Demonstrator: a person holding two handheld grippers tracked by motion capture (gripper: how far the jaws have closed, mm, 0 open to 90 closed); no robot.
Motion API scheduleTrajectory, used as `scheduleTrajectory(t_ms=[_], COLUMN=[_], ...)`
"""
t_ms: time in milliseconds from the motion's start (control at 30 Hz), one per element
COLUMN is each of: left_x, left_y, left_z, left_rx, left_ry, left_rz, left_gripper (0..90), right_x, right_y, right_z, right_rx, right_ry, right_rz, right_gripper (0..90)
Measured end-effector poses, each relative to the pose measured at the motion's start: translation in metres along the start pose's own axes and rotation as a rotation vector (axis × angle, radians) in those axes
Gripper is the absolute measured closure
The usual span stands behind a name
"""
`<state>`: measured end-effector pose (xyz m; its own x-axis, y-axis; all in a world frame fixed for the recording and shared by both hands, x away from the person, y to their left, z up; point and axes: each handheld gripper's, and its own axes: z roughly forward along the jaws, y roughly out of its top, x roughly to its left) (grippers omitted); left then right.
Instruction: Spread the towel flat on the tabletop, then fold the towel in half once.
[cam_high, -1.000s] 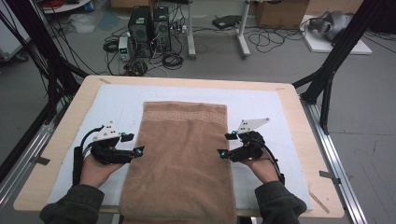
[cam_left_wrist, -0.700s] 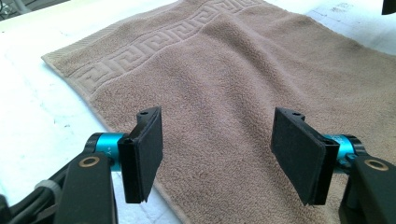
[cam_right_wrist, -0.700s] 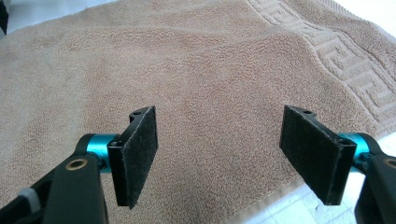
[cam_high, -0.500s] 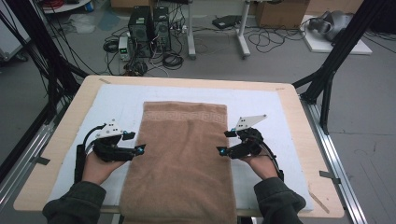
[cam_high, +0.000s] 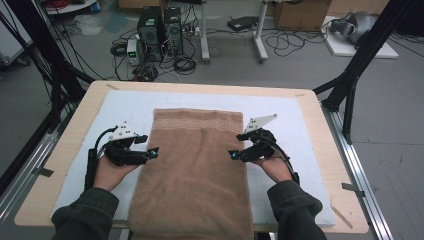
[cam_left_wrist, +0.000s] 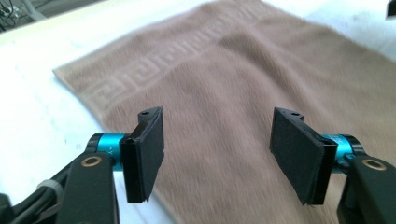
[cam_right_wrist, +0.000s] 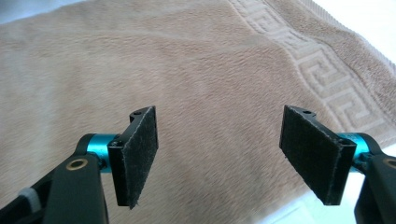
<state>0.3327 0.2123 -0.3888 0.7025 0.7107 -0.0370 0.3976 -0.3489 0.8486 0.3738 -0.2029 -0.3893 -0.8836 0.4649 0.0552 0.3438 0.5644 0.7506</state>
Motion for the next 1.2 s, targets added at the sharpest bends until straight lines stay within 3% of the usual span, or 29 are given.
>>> scheduleTrajectory(t_ms=[133, 233, 300, 433, 567, 700, 733, 900, 1067, 1167, 1200], left_x=[0.011, 0.015, 0.018, 0.022, 0.023, 0.029, 0.034, 0.041, 0.05, 0.054, 0.056], left_y=[0.016, 0.02, 0.021, 0.017, 0.016, 0.014, 0.011, 0.005, -0.003, -0.01, -0.011], left_z=[0.018, 0.023, 0.026, 0.034, 0.038, 0.042, 0.046, 0.057, 0.071, 0.079, 0.079], left_rx=[0.014, 0.017, 0.006, 0.049, 0.05, 0.051, 0.064, 0.093, 0.14, 0.198, 0.18], left_ry=[0.032, 0.042, 0.039, 0.048, 0.058, 0.069, 0.068, 0.08, 0.094, 0.145, 0.144], left_rz=[-0.004, -0.012, -0.025, -0.03, -0.032, -0.039, -0.056, -0.063, -0.073, -0.086, -0.096], left_gripper=[36.9, 36.6, 36.7, 36.7, 36.7, 37.3, 38.1, 42.5, 47.7, 49.3, 49.8], right_x=[-0.017, -0.024, -0.03, -0.037, -0.04, -0.041, -0.044, -0.049, -0.058, -0.06, -0.061], right_y=[0.013, 0.013, 0.013, 0.013, 0.011, 0.011, 0.009, 0.005, -0.003, -0.005, -0.006], right_z=[0.011, 0.013, 0.017, 0.019, 0.025, 0.027, 0.03, 0.038, 0.047, 0.05, 0.052], right_rx=[0.025, 0.005, 0.028, 0.001, 0.027, 0.016, 0.024, 0.061, 0.091, 0.1, 0.111], right_ry=[-0.014, -0.022, -0.028, -0.044, -0.047, -0.063, -0.072, -0.09, -0.111, -0.11, -0.111], right_rz=[0.016, 0.027, 0.036, 0.051, 0.061, 0.051, 0.059, 0.07, 0.085, 0.102, 0.109], right_gripper=[28.2, 29.0, 28.8, 28.9, 28.8, 30.3, 31.2, 32.5, 39.7, 43.1, 46.1])
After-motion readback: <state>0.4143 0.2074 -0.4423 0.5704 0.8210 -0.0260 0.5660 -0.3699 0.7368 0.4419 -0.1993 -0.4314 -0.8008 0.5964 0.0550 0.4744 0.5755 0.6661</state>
